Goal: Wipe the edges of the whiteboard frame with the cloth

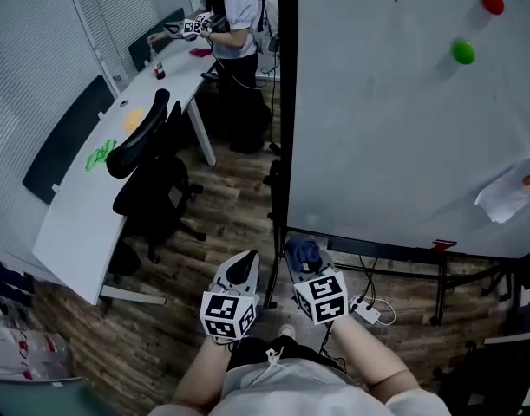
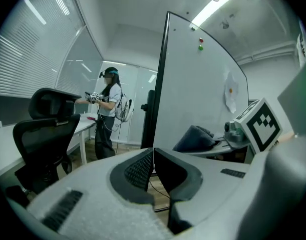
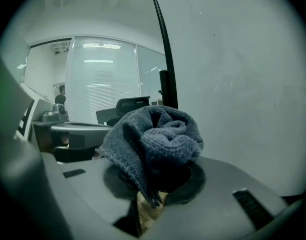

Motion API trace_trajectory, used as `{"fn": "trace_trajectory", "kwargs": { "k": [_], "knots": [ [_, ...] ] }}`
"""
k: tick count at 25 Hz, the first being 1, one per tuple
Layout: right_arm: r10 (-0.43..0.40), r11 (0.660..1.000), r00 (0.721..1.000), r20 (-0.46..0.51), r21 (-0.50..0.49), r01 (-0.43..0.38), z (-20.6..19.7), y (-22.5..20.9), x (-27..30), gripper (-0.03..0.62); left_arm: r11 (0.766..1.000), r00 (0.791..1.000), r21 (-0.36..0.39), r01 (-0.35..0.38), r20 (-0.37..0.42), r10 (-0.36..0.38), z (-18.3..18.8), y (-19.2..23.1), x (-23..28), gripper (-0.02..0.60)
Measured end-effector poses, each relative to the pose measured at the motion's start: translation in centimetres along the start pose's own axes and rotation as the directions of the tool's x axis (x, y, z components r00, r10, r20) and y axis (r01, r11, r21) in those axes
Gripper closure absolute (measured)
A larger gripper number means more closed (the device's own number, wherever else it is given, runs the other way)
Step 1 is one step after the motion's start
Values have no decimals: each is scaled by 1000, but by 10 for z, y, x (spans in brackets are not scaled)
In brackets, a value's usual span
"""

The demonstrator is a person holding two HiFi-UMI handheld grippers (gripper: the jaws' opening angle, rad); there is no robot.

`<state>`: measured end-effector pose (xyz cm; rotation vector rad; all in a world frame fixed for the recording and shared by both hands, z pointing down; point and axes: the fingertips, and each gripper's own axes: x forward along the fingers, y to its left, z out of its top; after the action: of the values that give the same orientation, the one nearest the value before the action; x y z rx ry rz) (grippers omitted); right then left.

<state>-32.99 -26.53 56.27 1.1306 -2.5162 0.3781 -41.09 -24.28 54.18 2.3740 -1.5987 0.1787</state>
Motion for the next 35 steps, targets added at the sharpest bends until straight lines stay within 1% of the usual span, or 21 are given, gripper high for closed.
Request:
{"fn": "trace_trajectory", "kwargs": {
  "k": [4, 10, 16, 20, 24, 28, 35],
  "knots": [
    [-9, 1000, 998, -69, -4, 8, -16, -14, 40, 522, 1000, 1000, -28, 2, -22, -3, -13, 20, 24, 561],
    [-42, 999, 991, -127, -6, 41, -38, -26, 90, 522, 998, 997, -38, 43, -60, -45, -38, 39, 47, 561],
    [-80, 997, 986, -144, 5, 81, -57, -36, 121, 522, 997, 992, -24, 73, -105, -75, -64, 53, 56, 561],
    [-91, 996, 986, -140, 7, 93, -59, -41, 131, 522, 996, 989, -20, 88, -115, -90, -73, 59, 60, 561],
    [-90, 996, 984, -152, 6, 92, -53, -40, 132, 522, 995, 989, -17, 99, -113, -100, -69, 62, 65, 561],
    [-94, 995, 983, -158, 4, 96, -44, -42, 125, 522, 993, 987, -5, 120, -107, -120, -57, 57, 67, 561],
    [-102, 995, 986, -131, -33, 98, -2, -38, 107, 522, 988, 986, 23, 151, -72, -149, -22, 50, 69, 561]
  ]
}}
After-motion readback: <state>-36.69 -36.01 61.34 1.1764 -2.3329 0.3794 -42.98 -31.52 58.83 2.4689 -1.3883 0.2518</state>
